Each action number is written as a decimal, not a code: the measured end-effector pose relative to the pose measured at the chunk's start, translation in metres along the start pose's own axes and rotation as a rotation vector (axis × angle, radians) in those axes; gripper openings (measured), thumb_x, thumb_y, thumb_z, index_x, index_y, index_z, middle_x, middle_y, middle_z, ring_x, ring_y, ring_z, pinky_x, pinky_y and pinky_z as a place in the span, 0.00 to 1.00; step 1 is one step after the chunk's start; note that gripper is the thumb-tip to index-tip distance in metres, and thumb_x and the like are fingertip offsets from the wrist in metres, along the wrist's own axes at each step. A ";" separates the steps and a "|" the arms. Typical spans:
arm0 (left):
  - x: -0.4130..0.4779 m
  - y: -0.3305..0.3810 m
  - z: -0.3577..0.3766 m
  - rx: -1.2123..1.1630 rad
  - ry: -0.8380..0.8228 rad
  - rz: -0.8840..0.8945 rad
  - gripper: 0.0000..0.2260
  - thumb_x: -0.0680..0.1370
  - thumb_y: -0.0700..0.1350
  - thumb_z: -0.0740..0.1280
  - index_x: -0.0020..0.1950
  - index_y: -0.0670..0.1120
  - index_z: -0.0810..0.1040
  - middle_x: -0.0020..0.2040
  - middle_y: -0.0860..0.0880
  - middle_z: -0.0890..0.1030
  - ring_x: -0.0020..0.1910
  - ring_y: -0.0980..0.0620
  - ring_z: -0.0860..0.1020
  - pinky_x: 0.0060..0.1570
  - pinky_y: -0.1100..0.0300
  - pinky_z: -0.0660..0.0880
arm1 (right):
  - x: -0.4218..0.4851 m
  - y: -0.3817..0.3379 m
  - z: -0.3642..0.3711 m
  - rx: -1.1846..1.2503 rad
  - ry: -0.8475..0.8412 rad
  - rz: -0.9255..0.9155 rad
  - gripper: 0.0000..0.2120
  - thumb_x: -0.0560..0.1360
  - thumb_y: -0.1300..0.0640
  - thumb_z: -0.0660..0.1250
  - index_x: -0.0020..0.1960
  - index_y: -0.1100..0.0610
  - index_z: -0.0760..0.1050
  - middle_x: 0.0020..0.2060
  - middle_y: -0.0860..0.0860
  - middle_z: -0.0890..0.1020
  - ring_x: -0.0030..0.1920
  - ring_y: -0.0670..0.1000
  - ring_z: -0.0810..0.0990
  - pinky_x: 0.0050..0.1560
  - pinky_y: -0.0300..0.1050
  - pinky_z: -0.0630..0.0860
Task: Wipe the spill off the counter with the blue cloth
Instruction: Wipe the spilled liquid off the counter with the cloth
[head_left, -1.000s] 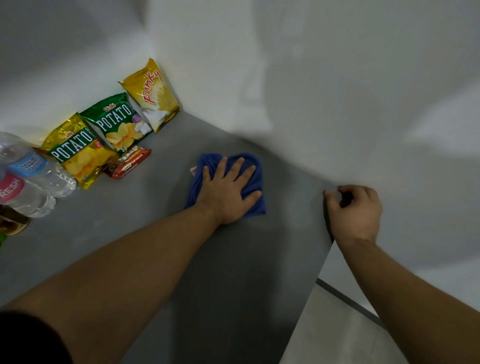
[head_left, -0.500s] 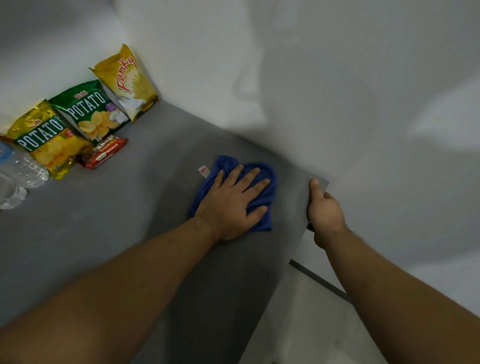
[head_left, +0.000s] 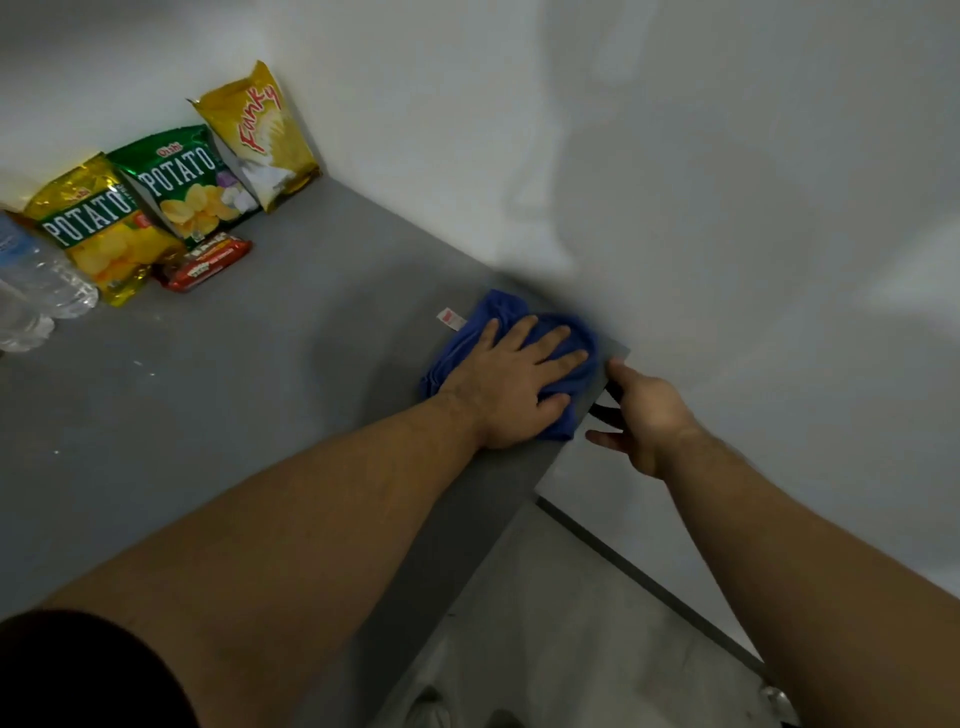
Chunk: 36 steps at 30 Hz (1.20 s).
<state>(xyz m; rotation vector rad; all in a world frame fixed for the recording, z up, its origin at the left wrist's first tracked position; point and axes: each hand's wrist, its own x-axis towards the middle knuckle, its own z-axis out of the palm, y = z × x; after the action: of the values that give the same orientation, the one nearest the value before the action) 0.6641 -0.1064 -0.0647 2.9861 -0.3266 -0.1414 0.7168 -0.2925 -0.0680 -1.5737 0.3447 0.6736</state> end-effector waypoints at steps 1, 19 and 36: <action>-0.007 0.004 -0.002 -0.007 -0.015 0.044 0.26 0.83 0.58 0.52 0.82 0.60 0.54 0.84 0.54 0.52 0.83 0.43 0.47 0.79 0.35 0.44 | -0.004 -0.003 -0.003 -0.095 0.068 -0.062 0.16 0.84 0.49 0.62 0.67 0.55 0.78 0.61 0.54 0.82 0.59 0.55 0.81 0.58 0.57 0.81; -0.261 -0.045 -0.008 -0.277 0.578 -0.493 0.10 0.74 0.36 0.68 0.54 0.44 0.83 0.53 0.45 0.85 0.55 0.43 0.80 0.61 0.56 0.73 | -0.009 -0.004 0.048 -1.554 -0.148 -0.952 0.33 0.84 0.35 0.46 0.83 0.51 0.60 0.84 0.55 0.55 0.82 0.64 0.51 0.80 0.65 0.50; -0.413 -0.071 0.016 -0.393 0.512 -0.614 0.11 0.75 0.44 0.70 0.56 0.44 0.83 0.62 0.46 0.82 0.63 0.45 0.78 0.66 0.57 0.69 | -0.162 0.117 0.136 -1.509 -0.193 -0.911 0.31 0.82 0.44 0.48 0.83 0.54 0.58 0.83 0.58 0.56 0.82 0.63 0.49 0.81 0.65 0.47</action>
<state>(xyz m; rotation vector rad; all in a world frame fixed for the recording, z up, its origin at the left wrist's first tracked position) 0.2754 0.0517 -0.0581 2.5037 0.6006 0.4402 0.4924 -0.2026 -0.0635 -2.6763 -1.2807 0.2666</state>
